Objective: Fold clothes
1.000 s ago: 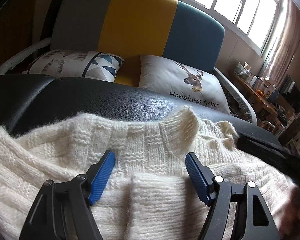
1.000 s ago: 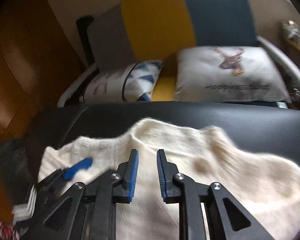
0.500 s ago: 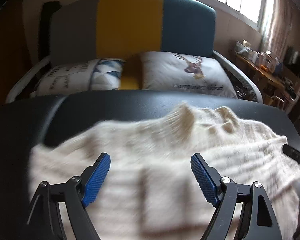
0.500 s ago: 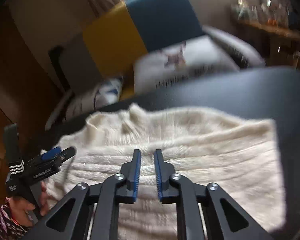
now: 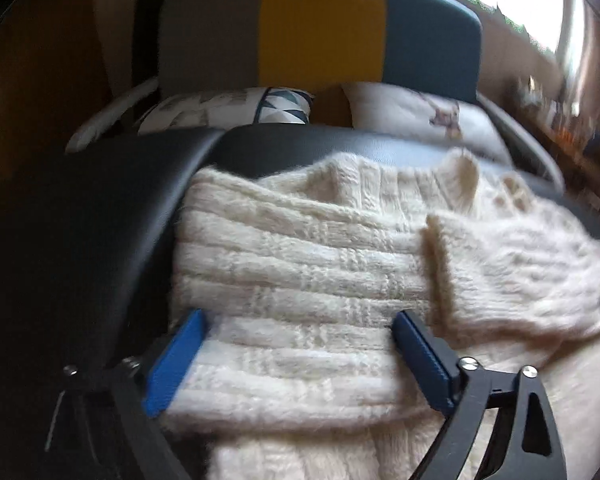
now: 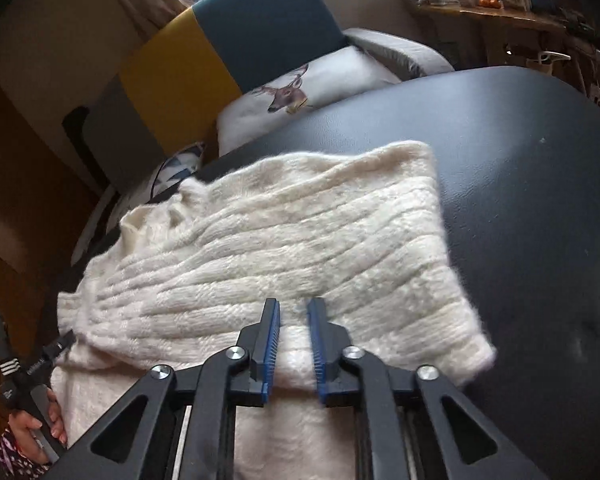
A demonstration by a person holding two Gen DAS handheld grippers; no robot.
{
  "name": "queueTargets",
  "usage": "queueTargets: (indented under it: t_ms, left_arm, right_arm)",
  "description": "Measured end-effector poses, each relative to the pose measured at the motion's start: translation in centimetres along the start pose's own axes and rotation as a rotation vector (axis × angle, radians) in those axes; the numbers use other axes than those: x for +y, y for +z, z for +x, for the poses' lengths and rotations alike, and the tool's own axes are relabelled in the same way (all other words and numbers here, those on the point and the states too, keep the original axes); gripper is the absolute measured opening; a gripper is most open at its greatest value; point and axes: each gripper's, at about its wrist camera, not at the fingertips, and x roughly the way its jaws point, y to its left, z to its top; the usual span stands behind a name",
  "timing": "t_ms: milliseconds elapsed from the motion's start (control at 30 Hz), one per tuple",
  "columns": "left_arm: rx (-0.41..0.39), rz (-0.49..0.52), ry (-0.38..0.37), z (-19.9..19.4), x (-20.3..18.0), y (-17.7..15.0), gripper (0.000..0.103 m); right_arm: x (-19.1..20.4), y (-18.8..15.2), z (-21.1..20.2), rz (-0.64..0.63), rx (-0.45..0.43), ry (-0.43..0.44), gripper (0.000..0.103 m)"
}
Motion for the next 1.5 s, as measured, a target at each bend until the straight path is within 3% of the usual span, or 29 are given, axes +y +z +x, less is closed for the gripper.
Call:
queueTargets:
  t_ms: [133,233,333,467,700,867,1067,1200,1333,1433,1500]
  left_arm:
    - [0.033,0.023,-0.033,1.0,0.0,2.1,0.099]
    - [0.039,-0.04,-0.141,-0.9,1.3,2.1,0.097]
    - [0.028,-0.085,-0.215,-3.8,3.2,0.6,0.097]
    - [0.017,-0.11,-0.28,-7.9,6.1,-2.7,0.097]
    - [0.012,-0.06,-0.271,-12.5,9.9,-10.0,0.097]
    - [0.057,-0.035,-0.245,-12.9,9.8,-12.9,0.097]
    - [0.103,-0.004,-0.266,-13.3,9.4,-16.8,0.1]
    - [0.1,0.081,-0.261,-14.1,8.5,-18.4,0.103]
    - [0.093,0.102,-0.267,-14.9,8.2,-19.4,0.103]
    - [0.072,0.093,-0.295,-15.7,8.0,-18.8,0.102]
    - [0.033,0.091,-0.314,-16.2,7.6,-17.8,0.102]
  right_arm:
    - [0.2,0.2,-0.9,0.033,0.001,-0.002,0.011]
    - [1.6,-0.7,-3.7,0.018,-0.019,0.039,0.022]
    - [2.9,-3.3,-6.8,-0.052,0.013,0.084,0.022]
    - [3.6,-7.8,-10.5,-0.128,0.06,0.06,0.022]
    - [1.4,-13.6,-15.4,-0.062,0.07,0.033,0.024]
    - [-0.9,-16.0,-16.8,0.043,0.046,0.011,0.024]
    - [-2.5,-17.7,-16.9,0.104,0.073,0.043,0.026]
    - [-3.4,-18.6,-17.3,0.145,0.055,0.1,0.026]
    - [-4.4,-19.3,-17.6,0.194,0.055,0.171,0.027]
    - [-4.2,-19.3,-18.4,0.169,0.044,0.129,0.027]
    - [-3.8,-18.1,-19.1,0.117,-0.011,0.067,0.03]
